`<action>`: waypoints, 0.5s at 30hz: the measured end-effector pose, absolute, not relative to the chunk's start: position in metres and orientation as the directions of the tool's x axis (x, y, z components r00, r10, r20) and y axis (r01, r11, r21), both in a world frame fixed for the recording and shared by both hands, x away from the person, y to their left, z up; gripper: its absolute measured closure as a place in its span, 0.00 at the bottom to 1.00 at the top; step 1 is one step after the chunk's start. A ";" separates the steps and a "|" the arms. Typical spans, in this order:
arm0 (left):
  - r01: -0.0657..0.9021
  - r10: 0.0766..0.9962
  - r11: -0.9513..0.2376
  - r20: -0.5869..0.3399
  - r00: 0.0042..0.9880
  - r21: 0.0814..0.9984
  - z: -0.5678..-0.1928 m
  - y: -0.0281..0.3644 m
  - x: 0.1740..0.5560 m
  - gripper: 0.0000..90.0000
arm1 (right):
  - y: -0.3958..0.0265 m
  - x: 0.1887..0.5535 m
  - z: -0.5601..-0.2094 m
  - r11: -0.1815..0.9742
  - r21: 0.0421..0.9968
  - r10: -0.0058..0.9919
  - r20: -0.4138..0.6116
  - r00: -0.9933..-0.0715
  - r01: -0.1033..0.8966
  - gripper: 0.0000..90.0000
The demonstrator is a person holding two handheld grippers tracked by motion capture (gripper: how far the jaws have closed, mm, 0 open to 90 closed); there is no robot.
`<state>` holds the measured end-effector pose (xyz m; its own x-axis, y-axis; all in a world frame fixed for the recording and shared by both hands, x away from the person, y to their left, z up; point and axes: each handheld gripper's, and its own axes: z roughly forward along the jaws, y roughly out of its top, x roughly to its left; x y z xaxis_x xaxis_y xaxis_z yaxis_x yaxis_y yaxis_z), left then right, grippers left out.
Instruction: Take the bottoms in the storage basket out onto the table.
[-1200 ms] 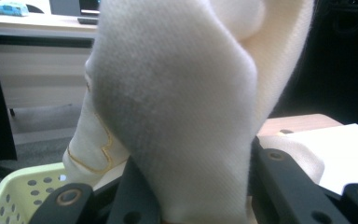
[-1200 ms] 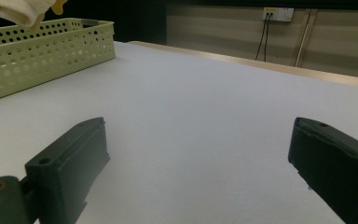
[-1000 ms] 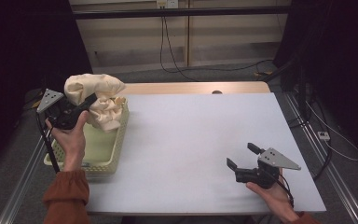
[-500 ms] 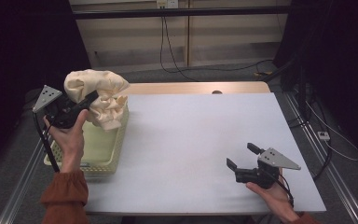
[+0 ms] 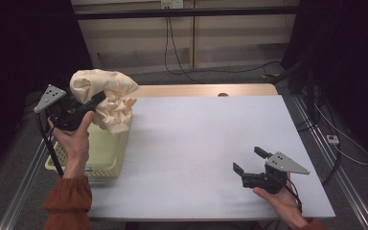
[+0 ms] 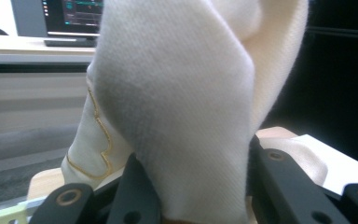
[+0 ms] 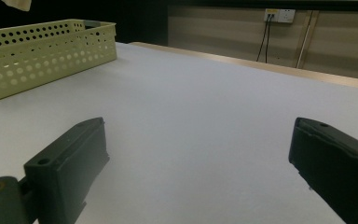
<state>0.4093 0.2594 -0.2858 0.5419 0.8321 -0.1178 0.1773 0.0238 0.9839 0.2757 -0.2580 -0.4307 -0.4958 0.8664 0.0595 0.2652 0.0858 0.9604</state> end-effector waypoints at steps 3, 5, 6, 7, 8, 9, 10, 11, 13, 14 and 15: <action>0.169 0.829 0.002 -0.097 0.551 0.986 -0.284 0.255 0.408 0.79 | -0.258 0.276 -0.431 0.085 0.960 0.866 0.062 -0.496 0.268 0.04; 0.170 0.826 -0.006 -0.091 0.556 0.985 -0.283 0.252 0.408 0.79 | -0.258 0.275 -0.431 0.083 0.960 0.866 0.063 -0.495 0.266 0.04; 0.171 0.825 -0.012 -0.087 0.559 0.985 -0.283 0.250 0.408 0.79 | -0.258 0.275 -0.430 0.085 0.961 0.866 0.060 -0.497 0.264 0.04; 0.170 0.823 -0.013 -0.086 0.562 0.985 -0.283 0.249 0.408 0.79 | -0.258 0.275 -0.430 0.084 0.960 0.866 0.061 -0.497 0.266 0.04; 0.170 0.820 -0.015 -0.085 0.566 0.985 -0.283 0.247 0.408 0.79 | -0.258 0.274 -0.430 0.088 0.960 0.865 0.058 -0.499 0.264 0.04; 0.170 0.818 -0.024 -0.078 0.570 0.985 -0.282 0.245 0.407 0.79 | -0.258 0.274 -0.430 0.088 0.961 0.864 0.057 -0.500 0.262 0.04; 0.170 0.815 -0.027 -0.076 0.574 0.985 -0.281 0.244 0.407 0.79 | -0.258 0.274 -0.430 0.084 0.962 0.864 0.060 -0.499 0.261 0.04; 0.169 0.813 -0.027 -0.077 0.577 0.985 -0.281 0.242 0.407 0.79 | -0.258 0.273 -0.430 0.084 0.962 0.864 0.060 -0.499 0.261 0.04; 0.165 0.809 -0.036 -0.068 0.585 0.986 -0.279 0.239 0.405 0.79 | -0.259 0.274 -0.431 0.084 0.961 0.865 0.061 -0.498 0.264 0.04; 0.162 0.806 -0.040 -0.064 0.588 0.986 -0.278 0.237 0.405 0.79 | -0.259 0.274 -0.431 0.085 0.961 0.865 0.061 -0.498 0.265 0.04; 0.160 0.804 -0.045 -0.059 0.592 0.986 -0.278 0.235 0.404 0.79 | -0.259 0.274 -0.431 0.085 0.961 0.865 0.061 -0.499 0.264 0.04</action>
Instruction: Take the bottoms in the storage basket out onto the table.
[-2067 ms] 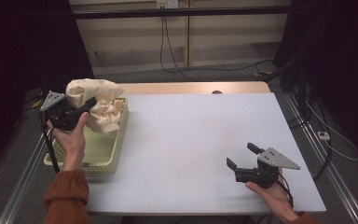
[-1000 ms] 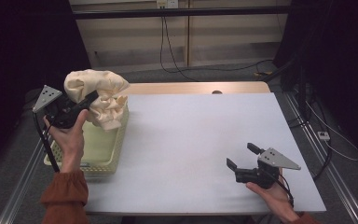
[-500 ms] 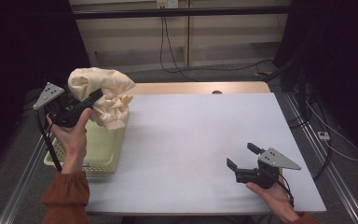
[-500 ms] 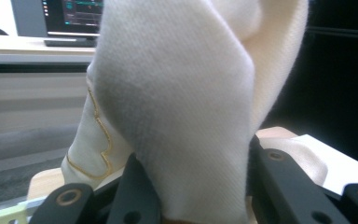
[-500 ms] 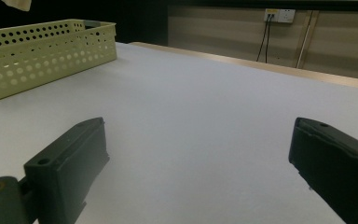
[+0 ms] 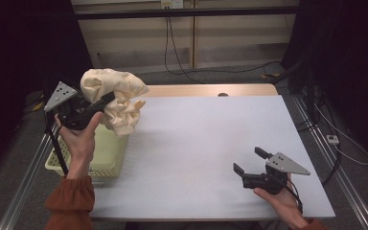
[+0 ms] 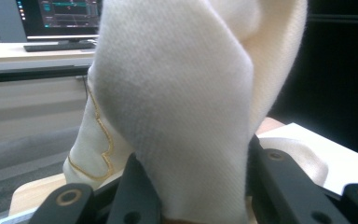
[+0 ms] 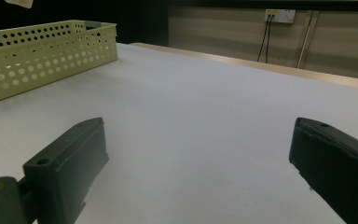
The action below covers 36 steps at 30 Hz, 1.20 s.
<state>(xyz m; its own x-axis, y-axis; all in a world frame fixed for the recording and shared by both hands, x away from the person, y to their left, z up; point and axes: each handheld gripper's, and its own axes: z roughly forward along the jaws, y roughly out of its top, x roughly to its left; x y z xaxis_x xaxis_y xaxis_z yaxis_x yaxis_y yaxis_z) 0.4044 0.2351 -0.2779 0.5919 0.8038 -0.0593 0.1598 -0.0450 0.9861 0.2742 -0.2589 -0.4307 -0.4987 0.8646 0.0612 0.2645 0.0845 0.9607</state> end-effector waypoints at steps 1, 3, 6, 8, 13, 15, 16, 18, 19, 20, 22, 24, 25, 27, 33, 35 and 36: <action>0.158 0.801 -0.048 -0.056 0.596 0.986 -0.278 0.233 0.404 0.79 | -0.259 0.274 -0.431 0.084 0.961 0.865 0.061 -0.498 0.264 0.04; 0.153 0.794 -0.052 -0.052 0.606 0.987 -0.277 0.229 0.403 0.79 | -0.258 0.274 -0.431 0.083 0.961 0.865 0.063 -0.499 0.265 0.04; 0.138 0.780 -0.059 -0.040 0.624 0.989 -0.275 0.225 0.402 0.79 | -0.258 0.274 -0.431 0.084 0.960 0.864 0.063 -0.500 0.266 0.04; 0.143 0.774 -0.067 -0.039 0.632 0.988 -0.275 0.222 0.402 0.79 | -0.258 0.274 -0.431 0.086 0.960 0.864 0.061 -0.500 0.266 0.04; 0.161 0.772 -0.067 -0.051 0.633 0.985 -0.276 0.215 0.404 0.79 | -0.259 0.274 -0.431 0.079 0.961 0.863 0.068 -0.501 0.267 0.04; 0.165 0.771 -0.067 -0.054 0.635 0.984 -0.275 0.213 0.404 0.79 | -0.258 0.274 -0.431 0.082 0.960 0.861 0.067 -0.503 0.269 0.04; 0.164 0.768 -0.068 -0.053 0.638 0.984 -0.275 0.212 0.404 0.79 | -0.258 0.273 -0.431 0.083 0.960 0.861 0.067 -0.504 0.269 0.04; 0.165 0.763 -0.069 -0.055 0.645 0.984 -0.275 0.210 0.404 0.79 | -0.258 0.273 -0.431 0.081 0.960 0.862 0.069 -0.502 0.270 0.04; 0.165 0.759 -0.071 -0.054 0.649 0.984 -0.275 0.209 0.404 0.79 | -0.259 0.273 -0.431 0.080 0.960 0.862 0.069 -0.502 0.269 0.04; 0.164 0.757 -0.075 -0.051 0.651 0.984 -0.275 0.207 0.404 0.79 | -0.259 0.273 -0.431 0.082 0.960 0.863 0.066 -0.502 0.268 0.04; 0.164 0.754 -0.080 -0.048 0.655 0.983 -0.274 0.204 0.403 0.79 | -0.260 0.273 -0.431 0.082 0.960 0.863 0.066 -0.501 0.267 0.04; 0.170 0.749 -0.080 -0.053 0.660 0.982 -0.274 0.202 0.403 0.79 | -0.260 0.273 -0.431 0.081 0.960 0.862 0.069 -0.502 0.270 0.04; 0.170 0.748 -0.082 -0.052 0.662 0.982 -0.273 0.200 0.402 0.79 | -0.260 0.273 -0.431 0.084 0.960 0.861 0.065 -0.504 0.268 0.04; 0.165 0.741 -0.090 -0.045 0.670 0.982 -0.272 0.196 0.401 0.79 | -0.260 0.273 -0.431 0.084 0.960 0.861 0.064 -0.505 0.266 0.04; 0.164 0.724 -0.106 -0.037 0.689 0.981 -0.272 0.187 0.398 0.79 | -0.259 0.272 -0.431 0.087 0.960 0.860 0.062 -0.507 0.266 0.04; 0.166 0.720 -0.110 -0.037 0.693 0.980 -0.271 0.185 0.397 0.79 | -0.259 0.272 -0.431 0.087 0.960 0.860 0.062 -0.507 0.265 0.04; 0.164 0.718 -0.111 -0.035 0.695 0.980 -0.270 0.185 0.397 0.79 | -0.259 0.272 -0.431 0.087 0.960 0.860 0.061 -0.506 0.265 0.04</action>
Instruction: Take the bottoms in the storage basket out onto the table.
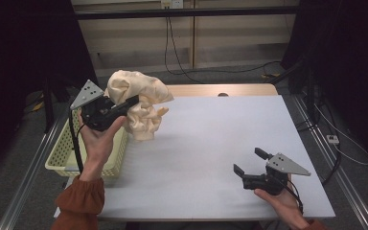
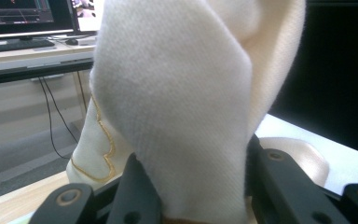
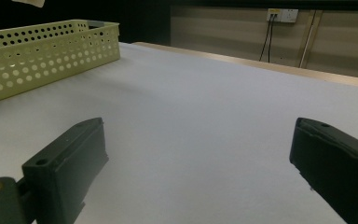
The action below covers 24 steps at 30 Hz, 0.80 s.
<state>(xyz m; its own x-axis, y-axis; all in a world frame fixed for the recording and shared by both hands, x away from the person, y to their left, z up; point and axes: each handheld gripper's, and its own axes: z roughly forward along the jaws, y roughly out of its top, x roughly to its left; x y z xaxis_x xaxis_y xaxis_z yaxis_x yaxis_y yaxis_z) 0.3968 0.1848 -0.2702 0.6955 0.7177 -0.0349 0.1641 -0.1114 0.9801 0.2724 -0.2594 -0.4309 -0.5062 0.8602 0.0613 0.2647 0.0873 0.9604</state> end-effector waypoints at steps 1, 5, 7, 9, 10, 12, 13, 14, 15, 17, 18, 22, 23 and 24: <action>0.162 0.715 -0.114 -0.032 0.699 0.980 -0.269 0.185 0.396 0.79 | -0.259 0.272 -0.431 0.084 0.961 0.861 0.064 -0.505 0.265 0.04; 0.162 0.702 -0.115 -0.035 0.711 0.980 -0.267 0.180 0.394 0.79 | -0.259 0.272 -0.431 0.082 0.961 0.863 0.065 -0.502 0.265 0.04; 0.165 0.697 -0.120 -0.035 0.716 0.979 -0.265 0.177 0.393 0.79 | -0.259 0.272 -0.431 0.081 0.961 0.862 0.066 -0.502 0.266 0.04; 0.168 0.701 -0.128 -0.031 0.713 0.977 -0.262 0.175 0.391 0.79 | -0.259 0.272 -0.431 0.083 0.961 0.860 0.064 -0.506 0.263 0.04; 0.164 0.699 -0.125 -0.031 0.714 0.978 -0.260 0.175 0.389 0.79 | -0.259 0.272 -0.430 0.081 0.962 0.859 0.066 -0.507 0.262 0.04; 0.160 0.696 -0.134 -0.022 0.718 0.978 -0.258 0.175 0.389 0.79 | -0.259 0.273 -0.431 0.086 0.961 0.858 0.063 -0.510 0.264 0.04; 0.161 0.696 -0.128 -0.028 0.718 0.979 -0.257 0.175 0.389 0.79 | -0.259 0.273 -0.431 0.084 0.961 0.858 0.065 -0.510 0.265 0.04; 0.163 0.693 -0.132 -0.027 0.721 0.978 -0.257 0.174 0.389 0.79 | -0.258 0.274 -0.431 0.082 0.961 0.859 0.067 -0.508 0.265 0.04; 0.164 0.692 -0.134 -0.026 0.721 0.977 -0.256 0.172 0.390 0.79 | -0.258 0.274 -0.431 0.080 0.960 0.859 0.069 -0.507 0.267 0.04; 0.166 0.688 -0.144 -0.022 0.725 0.976 -0.255 0.168 0.393 0.79 | -0.258 0.275 -0.431 0.081 0.961 0.857 0.069 -0.511 0.266 0.04; 0.167 0.686 -0.144 -0.024 0.728 0.975 -0.255 0.165 0.394 0.79 | -0.257 0.275 -0.431 0.080 0.960 0.856 0.072 -0.511 0.268 0.04; 0.173 0.681 -0.149 -0.026 0.732 0.974 -0.255 0.155 0.400 0.79 | -0.256 0.276 -0.431 0.080 0.961 0.854 0.072 -0.516 0.266 0.04; 0.174 0.679 -0.150 -0.026 0.734 0.973 -0.255 0.153 0.401 0.79 | -0.256 0.277 -0.431 0.082 0.961 0.853 0.070 -0.518 0.266 0.04; 0.174 0.675 -0.152 -0.026 0.737 0.973 -0.256 0.151 0.403 0.79 | -0.256 0.277 -0.431 0.082 0.960 0.853 0.070 -0.516 0.267 0.04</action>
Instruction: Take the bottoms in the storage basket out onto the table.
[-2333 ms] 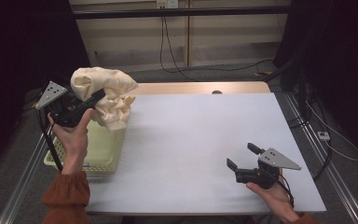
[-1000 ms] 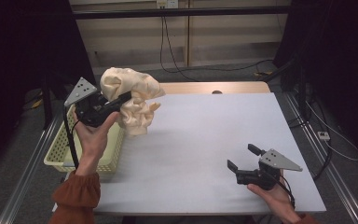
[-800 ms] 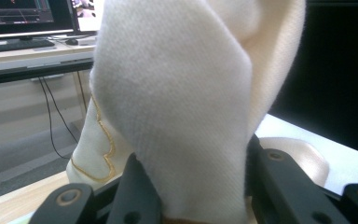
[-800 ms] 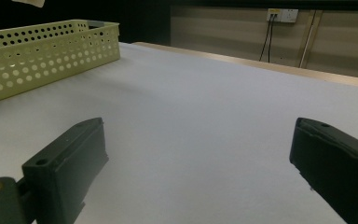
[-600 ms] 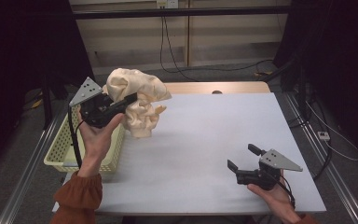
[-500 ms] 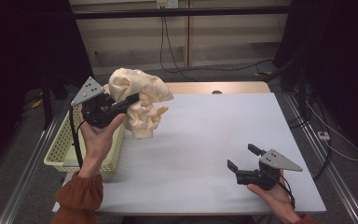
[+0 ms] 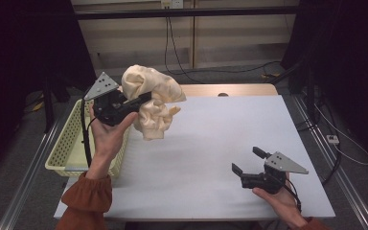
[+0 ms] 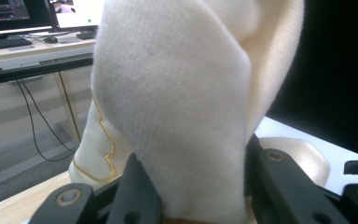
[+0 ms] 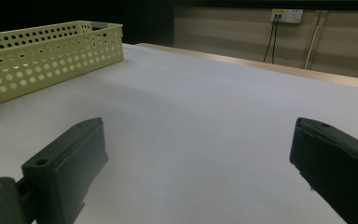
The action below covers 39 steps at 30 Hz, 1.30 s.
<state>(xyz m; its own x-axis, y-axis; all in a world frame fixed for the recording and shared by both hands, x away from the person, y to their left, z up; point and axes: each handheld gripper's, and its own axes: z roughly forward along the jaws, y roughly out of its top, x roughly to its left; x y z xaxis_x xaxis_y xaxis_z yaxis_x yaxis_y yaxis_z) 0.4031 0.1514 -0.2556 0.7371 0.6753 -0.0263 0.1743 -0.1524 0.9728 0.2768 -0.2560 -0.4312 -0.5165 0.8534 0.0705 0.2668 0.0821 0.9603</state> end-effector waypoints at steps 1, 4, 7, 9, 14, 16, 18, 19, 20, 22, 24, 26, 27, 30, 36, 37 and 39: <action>0.180 0.673 -0.148 -0.034 0.739 0.972 -0.256 0.150 0.405 0.80 | -0.256 0.277 -0.431 0.081 0.960 0.853 0.073 -0.516 0.268 0.04; 0.190 0.671 -0.144 -0.045 0.740 0.971 -0.259 0.146 0.408 0.79 | -0.256 0.278 -0.432 0.085 0.960 0.851 0.069 -0.520 0.266 0.04; 0.197 0.670 -0.162 -0.039 0.742 0.967 -0.263 0.144 0.409 0.79 | -0.256 0.277 -0.431 0.081 0.960 0.853 0.073 -0.517 0.268 0.04; 0.203 0.667 -0.161 -0.045 0.743 0.966 -0.268 0.143 0.409 0.79 | -0.256 0.278 -0.432 0.082 0.960 0.853 0.072 -0.517 0.268 0.04; 0.192 0.662 -0.160 -0.039 0.749 0.968 -0.274 0.139 0.407 0.79 | -0.255 0.278 -0.432 0.086 0.959 0.851 0.069 -0.520 0.269 0.04; 0.185 0.658 -0.158 -0.036 0.752 0.970 -0.276 0.136 0.406 0.79 | -0.254 0.278 -0.432 0.088 0.960 0.851 0.067 -0.521 0.267 0.04; 0.190 0.657 -0.157 -0.041 0.753 0.969 -0.278 0.132 0.407 0.79 | -0.254 0.278 -0.432 0.085 0.960 0.850 0.070 -0.522 0.268 0.04; 0.192 0.655 -0.157 -0.044 0.755 0.969 -0.278 0.130 0.407 0.79 | -0.254 0.278 -0.432 0.089 0.959 0.850 0.067 -0.523 0.267 0.04; 0.192 0.652 -0.161 -0.042 0.757 0.968 -0.279 0.129 0.407 0.79 | -0.254 0.278 -0.432 0.088 0.960 0.849 0.068 -0.524 0.267 0.04; 0.195 0.648 -0.170 -0.040 0.760 0.966 -0.280 0.125 0.408 0.79 | -0.255 0.277 -0.432 0.086 0.960 0.849 0.069 -0.524 0.266 0.04; 0.196 0.643 -0.175 -0.039 0.765 0.965 -0.282 0.122 0.408 0.79 | -0.255 0.277 -0.432 0.086 0.960 0.849 0.070 -0.523 0.267 0.04; 0.205 0.642 -0.177 -0.045 0.765 0.963 -0.284 0.119 0.408 0.79 | -0.255 0.277 -0.432 0.087 0.960 0.849 0.069 -0.523 0.268 0.04; 0.204 0.636 -0.181 -0.044 0.771 0.962 -0.285 0.117 0.408 0.79 | -0.255 0.277 -0.432 0.087 0.960 0.849 0.069 -0.524 0.267 0.04; 0.211 0.631 -0.186 -0.048 0.774 0.960 -0.286 0.113 0.408 0.79 | -0.255 0.277 -0.432 0.087 0.960 0.849 0.068 -0.523 0.267 0.04; 0.209 0.622 -0.205 -0.037 0.782 0.956 -0.289 0.107 0.407 0.79 | -0.255 0.277 -0.431 0.087 0.960 0.849 0.069 -0.524 0.267 0.04; 0.211 0.624 -0.208 -0.037 0.781 0.955 -0.290 0.106 0.407 0.79 | -0.255 0.277 -0.431 0.086 0.960 0.848 0.070 -0.525 0.268 0.04; 0.211 0.620 -0.215 -0.034 0.784 0.953 -0.293 0.103 0.408 0.79 | -0.255 0.277 -0.431 0.086 0.960 0.848 0.070 -0.525 0.267 0.04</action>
<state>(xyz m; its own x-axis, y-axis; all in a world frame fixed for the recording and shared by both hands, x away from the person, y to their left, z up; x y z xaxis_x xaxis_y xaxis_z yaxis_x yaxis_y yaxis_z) 0.4084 0.1034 -0.2930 0.7836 0.6203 -0.0338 0.2114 -0.2150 0.9535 0.2768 -0.2549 -0.4315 -0.5250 0.8482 0.0702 0.2673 0.0861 0.9597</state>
